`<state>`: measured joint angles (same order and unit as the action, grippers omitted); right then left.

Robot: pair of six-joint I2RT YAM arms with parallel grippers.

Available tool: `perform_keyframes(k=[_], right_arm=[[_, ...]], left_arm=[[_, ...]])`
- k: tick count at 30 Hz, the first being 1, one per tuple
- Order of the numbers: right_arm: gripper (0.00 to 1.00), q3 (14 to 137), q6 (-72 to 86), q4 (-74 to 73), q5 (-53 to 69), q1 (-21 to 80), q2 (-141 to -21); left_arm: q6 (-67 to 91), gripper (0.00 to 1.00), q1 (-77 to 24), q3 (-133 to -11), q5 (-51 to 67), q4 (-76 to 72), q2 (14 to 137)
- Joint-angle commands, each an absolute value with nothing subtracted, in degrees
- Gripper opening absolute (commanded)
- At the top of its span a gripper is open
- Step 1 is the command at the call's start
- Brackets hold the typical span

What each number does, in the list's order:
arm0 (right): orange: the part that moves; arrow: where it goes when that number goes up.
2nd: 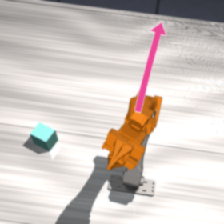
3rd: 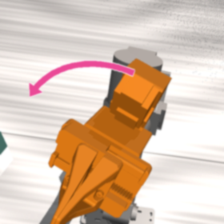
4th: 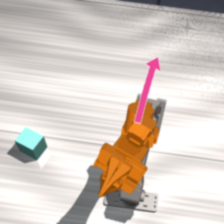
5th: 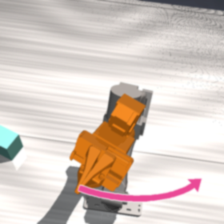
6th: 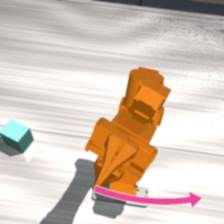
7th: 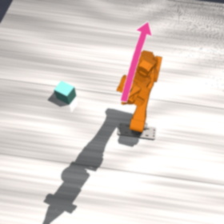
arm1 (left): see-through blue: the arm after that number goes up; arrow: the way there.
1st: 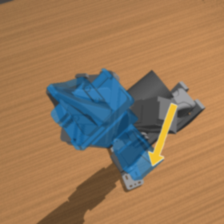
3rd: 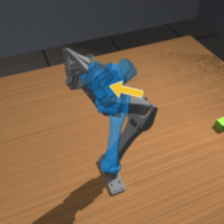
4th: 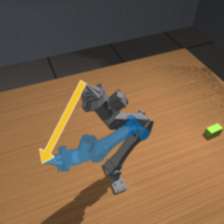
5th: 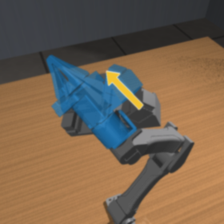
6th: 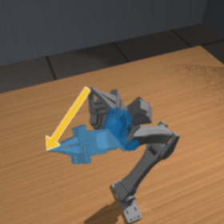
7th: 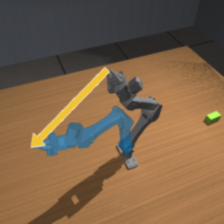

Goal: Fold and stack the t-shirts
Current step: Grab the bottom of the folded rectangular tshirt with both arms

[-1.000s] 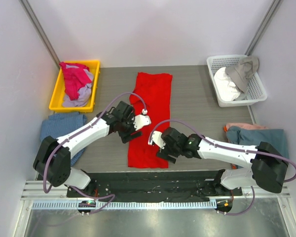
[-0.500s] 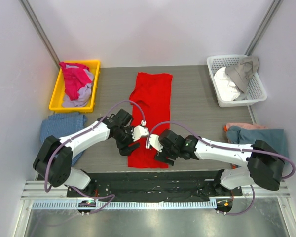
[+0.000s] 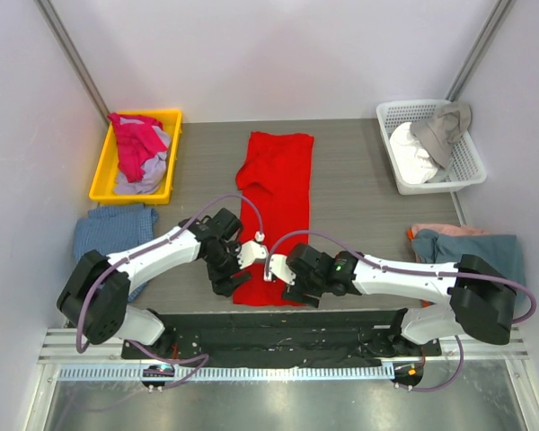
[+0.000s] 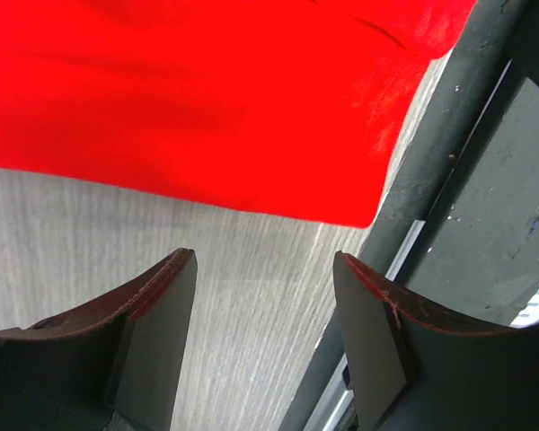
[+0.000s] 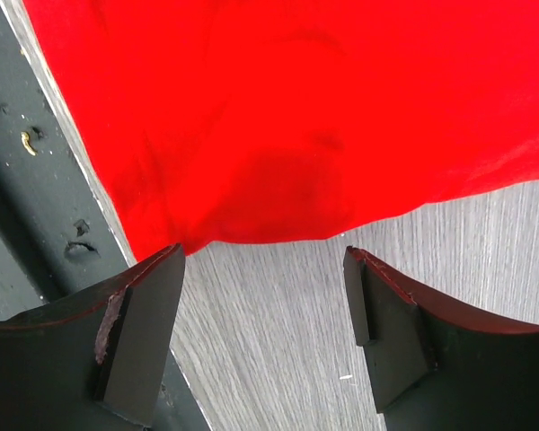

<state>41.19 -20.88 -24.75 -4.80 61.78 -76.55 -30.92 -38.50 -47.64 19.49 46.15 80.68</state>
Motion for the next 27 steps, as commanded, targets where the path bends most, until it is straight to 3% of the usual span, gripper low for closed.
perform_keyframes(k=[1, 20, 23, 27], right_arm=[[0.79, 41.57, -20.39, -20.04, -5.81, 61.79, -76.64], [0.77, 40.69, -21.53, -24.96, -2.81, 61.87, -67.41], [0.77, 40.52, -21.8, -24.79, -2.37, 61.96, -67.32], [0.77, 40.52, -21.89, -25.14, -2.29, 61.96, -67.32]], left_arm=[[-32.26, 0.66, -42.01, -47.46, 26.36, 44.3, 81.73], [-29.8, 0.65, -42.36, -51.42, 27.43, 42.8, 89.21], [-29.71, 0.59, -42.36, -51.24, 27.16, 42.28, 89.74], [-29.88, 0.3, -42.36, -51.06, 27.07, 42.19, 90.61]])
